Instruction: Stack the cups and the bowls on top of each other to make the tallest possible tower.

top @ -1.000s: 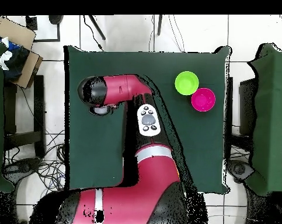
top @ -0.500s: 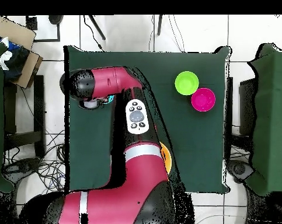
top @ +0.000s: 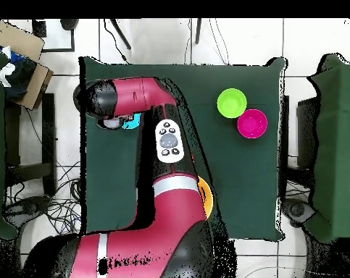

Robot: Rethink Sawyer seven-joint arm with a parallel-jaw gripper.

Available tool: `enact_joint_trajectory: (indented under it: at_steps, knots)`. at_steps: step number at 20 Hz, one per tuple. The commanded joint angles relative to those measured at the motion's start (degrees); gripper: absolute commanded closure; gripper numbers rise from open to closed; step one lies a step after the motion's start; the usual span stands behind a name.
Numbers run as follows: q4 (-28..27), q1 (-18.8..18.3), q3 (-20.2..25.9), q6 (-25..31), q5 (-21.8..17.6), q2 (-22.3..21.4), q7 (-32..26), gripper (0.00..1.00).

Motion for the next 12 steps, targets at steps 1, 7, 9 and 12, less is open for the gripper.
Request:
enact_joint_trajectory:
  at_steps: [1,7,9,12]
  knots:
    - [-3.83,1.62,-0.94,2.73,-0.84,4.04,6.83,0.00]
    - [-3.49,2.47,-2.14,2.82,-0.42,3.55,7.02,0.00]
    - [-3.52,2.77,-2.55,2.73,-0.06,3.55,7.22,0.00]
    - [-3.38,2.96,-2.70,2.37,0.30,3.64,6.99,0.00]
